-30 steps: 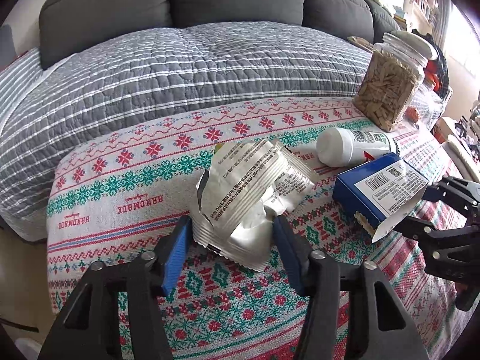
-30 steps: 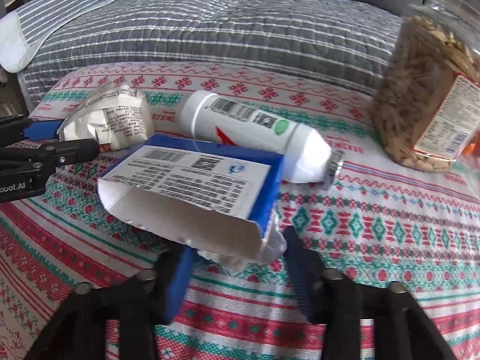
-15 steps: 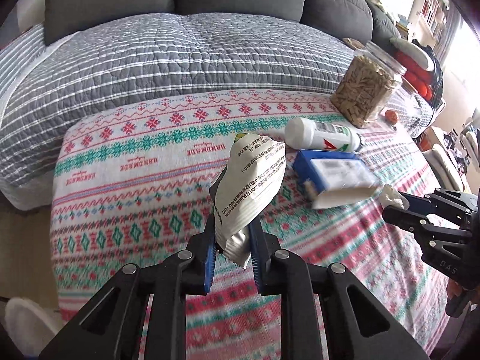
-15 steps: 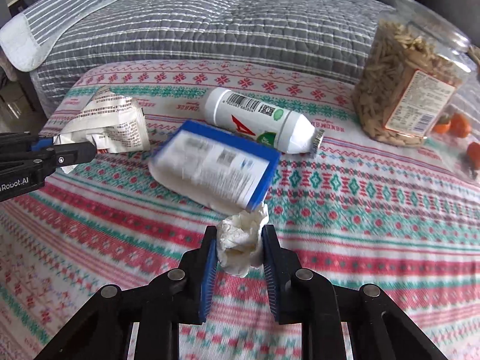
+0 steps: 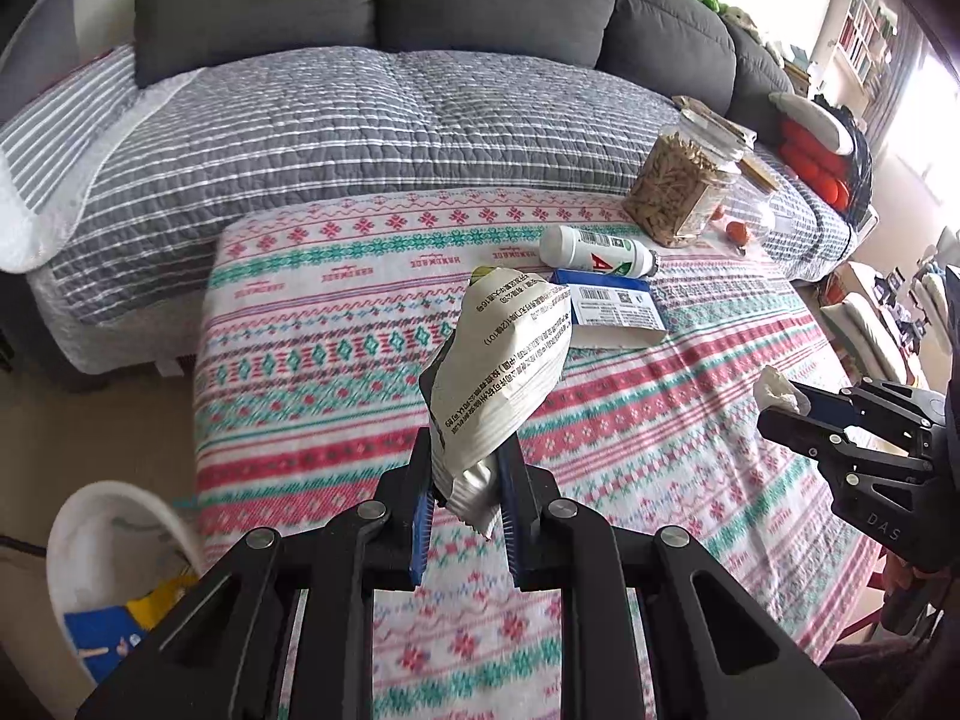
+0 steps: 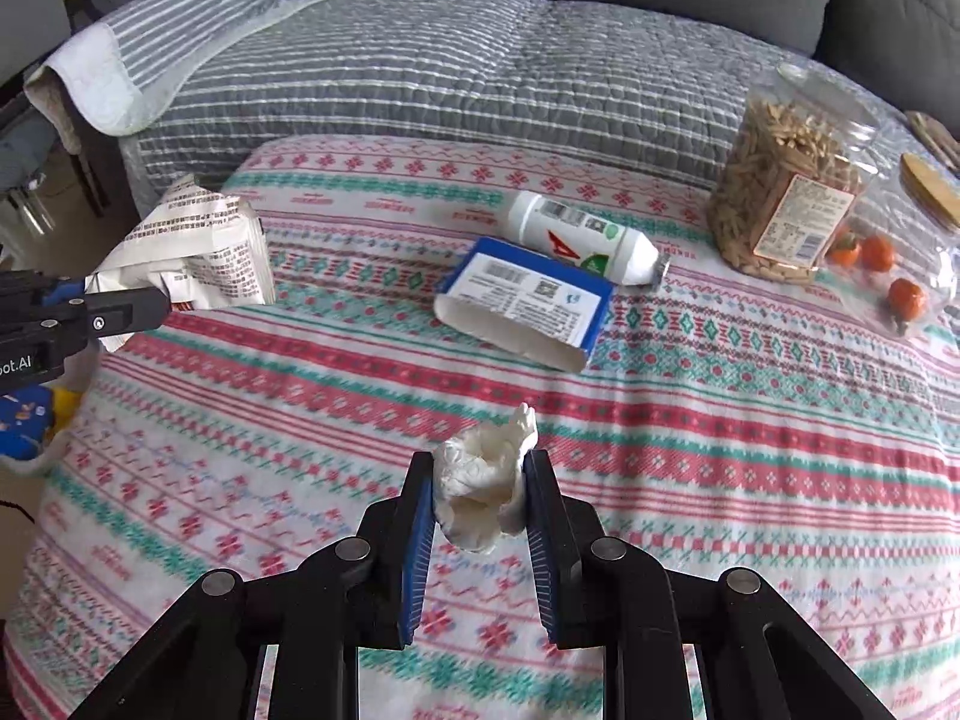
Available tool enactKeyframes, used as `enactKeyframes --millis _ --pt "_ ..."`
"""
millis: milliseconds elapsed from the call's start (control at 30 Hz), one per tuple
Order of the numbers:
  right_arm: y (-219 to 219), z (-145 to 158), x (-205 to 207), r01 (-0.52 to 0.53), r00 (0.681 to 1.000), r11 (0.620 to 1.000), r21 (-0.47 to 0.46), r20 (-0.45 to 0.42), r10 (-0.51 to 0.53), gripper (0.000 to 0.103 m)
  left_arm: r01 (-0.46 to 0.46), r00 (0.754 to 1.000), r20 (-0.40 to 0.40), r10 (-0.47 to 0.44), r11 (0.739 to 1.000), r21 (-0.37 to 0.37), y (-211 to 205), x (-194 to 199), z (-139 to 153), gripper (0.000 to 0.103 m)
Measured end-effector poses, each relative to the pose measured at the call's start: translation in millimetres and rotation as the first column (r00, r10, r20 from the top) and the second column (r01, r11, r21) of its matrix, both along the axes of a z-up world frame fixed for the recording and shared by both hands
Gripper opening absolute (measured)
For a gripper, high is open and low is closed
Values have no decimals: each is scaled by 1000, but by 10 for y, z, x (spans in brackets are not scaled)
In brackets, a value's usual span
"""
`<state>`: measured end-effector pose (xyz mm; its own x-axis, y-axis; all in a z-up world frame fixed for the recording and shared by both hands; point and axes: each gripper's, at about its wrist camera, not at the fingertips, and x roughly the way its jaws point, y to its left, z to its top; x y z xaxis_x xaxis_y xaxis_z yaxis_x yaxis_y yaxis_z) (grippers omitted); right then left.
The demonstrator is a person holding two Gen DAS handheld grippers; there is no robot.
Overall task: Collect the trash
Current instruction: 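Carry the white wrapper to the bucket and release it from the left tool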
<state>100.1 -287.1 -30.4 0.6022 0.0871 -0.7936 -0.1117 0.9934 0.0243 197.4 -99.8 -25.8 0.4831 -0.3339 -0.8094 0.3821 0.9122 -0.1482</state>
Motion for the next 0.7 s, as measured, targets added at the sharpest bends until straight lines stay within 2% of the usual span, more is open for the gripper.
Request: enactKeyframes --millis 267,400,500,633,700 --pt "221 165 -280 29 1000 999 31 4 -29 26 -15 1000 2 15 1000 13 315 -383 137 20" --pt "442 184 -375 16 1000 1000 -4 -3 -16 26 -47 998 -34 47 999 4 558 -520 94 20" --pt "584 147 -387 -5 1000 1000 27 -20 6 26 -67 997 -49 66 998 -6 781 -640 33 21" --pt "783 55 -333 -19 997 997 70 -67 24 26 -131 986 -102 129 991 -11 1147 -672 -48 21" --pt "893 27 -288 -34 996 996 87 -76 41 26 -171 981 -97 168 985 -20 1354 -663 -21 21"
